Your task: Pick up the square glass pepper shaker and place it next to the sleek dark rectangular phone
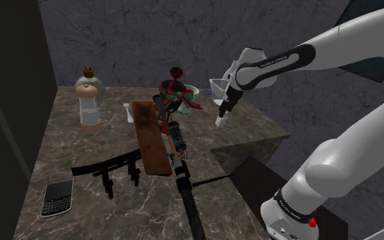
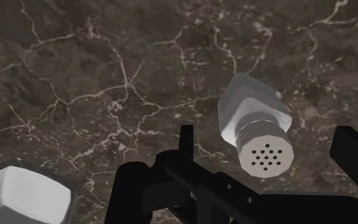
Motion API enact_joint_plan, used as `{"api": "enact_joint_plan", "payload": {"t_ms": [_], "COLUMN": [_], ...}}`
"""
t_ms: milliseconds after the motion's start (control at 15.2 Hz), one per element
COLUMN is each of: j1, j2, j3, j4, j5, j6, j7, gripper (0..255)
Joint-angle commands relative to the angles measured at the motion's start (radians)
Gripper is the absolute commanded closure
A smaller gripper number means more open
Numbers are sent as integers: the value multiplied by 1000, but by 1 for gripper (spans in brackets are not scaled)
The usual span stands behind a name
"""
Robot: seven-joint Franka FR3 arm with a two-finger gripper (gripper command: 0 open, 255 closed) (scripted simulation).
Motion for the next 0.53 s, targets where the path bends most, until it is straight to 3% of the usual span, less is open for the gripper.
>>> {"api": "enact_joint_plan", "payload": {"t_ms": [0, 198, 264, 462], "j1": [0, 0, 0, 0], "j2": [0, 0, 0, 0], "j3": [0, 0, 0, 0], "j4": [-1, -1, -1, -1], "j5": [0, 0, 0, 0], "j6": [1, 1, 1, 1], "j7": [0, 0, 0, 0], "gripper": [0, 0, 255, 255]}}
